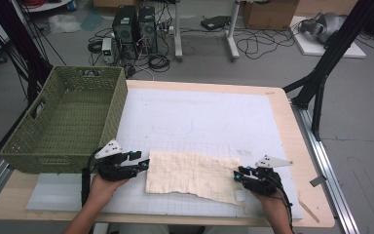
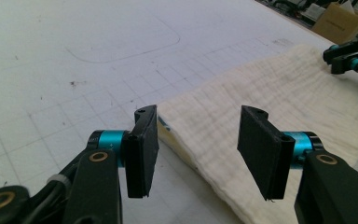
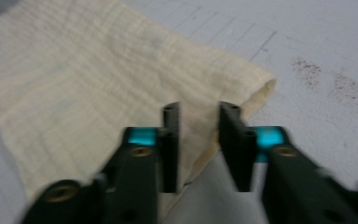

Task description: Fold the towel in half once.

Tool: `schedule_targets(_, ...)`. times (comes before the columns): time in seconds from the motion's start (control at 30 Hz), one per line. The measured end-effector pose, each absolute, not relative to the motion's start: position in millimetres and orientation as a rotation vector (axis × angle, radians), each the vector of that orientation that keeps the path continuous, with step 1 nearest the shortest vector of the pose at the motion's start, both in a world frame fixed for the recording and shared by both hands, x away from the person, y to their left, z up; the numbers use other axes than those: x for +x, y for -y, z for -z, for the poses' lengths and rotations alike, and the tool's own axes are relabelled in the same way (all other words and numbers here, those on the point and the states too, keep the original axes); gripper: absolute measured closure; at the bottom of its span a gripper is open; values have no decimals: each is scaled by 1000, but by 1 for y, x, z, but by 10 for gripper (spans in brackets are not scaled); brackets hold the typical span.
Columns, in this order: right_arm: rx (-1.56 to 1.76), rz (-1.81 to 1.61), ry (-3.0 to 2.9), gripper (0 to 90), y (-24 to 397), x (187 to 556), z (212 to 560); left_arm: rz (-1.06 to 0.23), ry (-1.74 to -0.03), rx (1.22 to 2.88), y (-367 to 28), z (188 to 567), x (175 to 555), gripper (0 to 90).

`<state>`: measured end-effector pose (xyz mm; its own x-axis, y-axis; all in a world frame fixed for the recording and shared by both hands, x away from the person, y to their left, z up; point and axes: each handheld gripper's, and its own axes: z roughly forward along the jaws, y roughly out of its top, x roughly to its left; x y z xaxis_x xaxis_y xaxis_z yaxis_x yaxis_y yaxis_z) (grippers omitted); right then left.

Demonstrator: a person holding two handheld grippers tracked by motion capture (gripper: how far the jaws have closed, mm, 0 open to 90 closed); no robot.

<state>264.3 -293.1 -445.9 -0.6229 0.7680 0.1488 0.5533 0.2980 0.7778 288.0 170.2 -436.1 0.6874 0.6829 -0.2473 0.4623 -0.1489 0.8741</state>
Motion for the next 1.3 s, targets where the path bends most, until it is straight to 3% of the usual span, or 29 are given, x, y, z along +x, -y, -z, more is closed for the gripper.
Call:
schedule_targets(0.03, 1201, -1220, -2322, 859, 292, 266, 447, -249, -912, 1794, -171, 436, 288, 478)
schedule_targets(0.1, 1176, -1212, -2309, 872, 291, 269, 446, -249, -917, 1792, -171, 437, 288, 479)
schedule_targets(0.43, 1187, -1073, -2154, 868, 289, 274, 441, -247, -933, 1824, -164, 441, 288, 493)
schedule_targets(0.7, 1222, -1134, -2112, 548, 291, 274, 436, -219, -943, 1866, -153, 444, 294, 493)
schedule_targets(0.87, 1222, -1158, -2089, 425, 294, 276, 435, -247, -990, 1856, -148, 441, 316, 448)
schedule_targets(1.03, 1190, -1166, -2097, 360, 292, 290, 430, -233, -1017, 1865, -143, 443, 331, 427)
schedule_targets(1.2, 1153, -1149, -2187, 360, 281, 315, 433, -216, -1020, 1921, -138, 446, 339, 437)
schedule_targets(1.3, 1154, -1139, -2240, 425, 274, 328, 438, -221, -983, 1985, -134, 449, 338, 605)
